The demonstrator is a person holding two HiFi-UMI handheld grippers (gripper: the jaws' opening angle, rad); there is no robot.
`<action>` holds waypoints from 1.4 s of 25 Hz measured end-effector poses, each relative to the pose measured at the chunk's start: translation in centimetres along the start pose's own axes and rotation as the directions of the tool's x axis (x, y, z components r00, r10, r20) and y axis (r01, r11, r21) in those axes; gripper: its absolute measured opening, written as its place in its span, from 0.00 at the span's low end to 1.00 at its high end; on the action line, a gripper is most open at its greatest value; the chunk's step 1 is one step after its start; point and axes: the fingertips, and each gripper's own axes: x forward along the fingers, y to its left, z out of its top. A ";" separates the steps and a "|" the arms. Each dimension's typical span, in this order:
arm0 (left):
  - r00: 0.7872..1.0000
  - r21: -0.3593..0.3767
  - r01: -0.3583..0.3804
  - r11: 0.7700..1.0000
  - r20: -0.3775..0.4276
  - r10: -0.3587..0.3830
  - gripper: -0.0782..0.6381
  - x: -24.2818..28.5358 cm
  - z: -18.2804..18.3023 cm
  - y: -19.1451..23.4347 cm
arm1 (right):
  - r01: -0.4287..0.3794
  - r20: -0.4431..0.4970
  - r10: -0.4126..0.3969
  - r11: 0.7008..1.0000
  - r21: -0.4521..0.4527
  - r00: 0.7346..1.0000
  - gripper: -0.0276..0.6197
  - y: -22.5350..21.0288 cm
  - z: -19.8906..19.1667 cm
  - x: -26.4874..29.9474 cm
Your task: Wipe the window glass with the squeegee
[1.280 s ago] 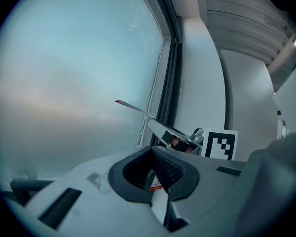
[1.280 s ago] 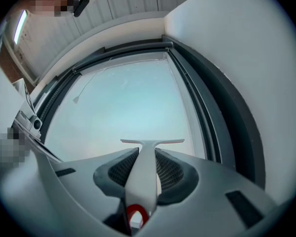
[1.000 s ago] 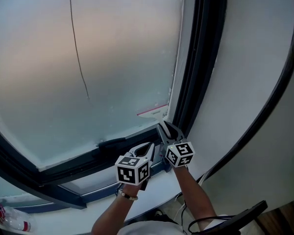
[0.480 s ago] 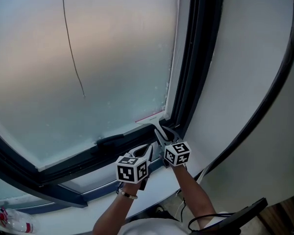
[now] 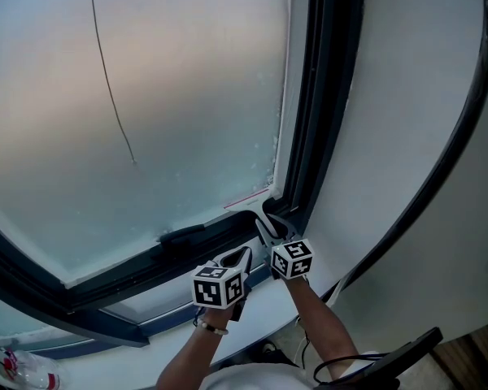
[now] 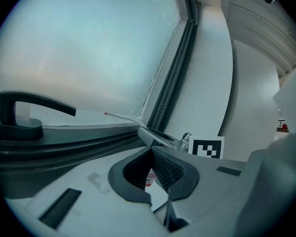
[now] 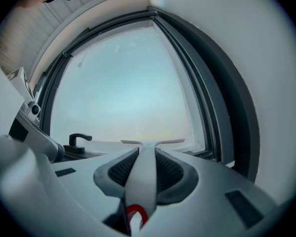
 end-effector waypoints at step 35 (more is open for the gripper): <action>0.891 0.413 -0.179 0.893 0.453 -0.032 0.11 -4.0 39.5 -11.8 | 0.017 0.557 0.131 0.967 -0.254 0.820 0.18 2.2 50.1 -2.4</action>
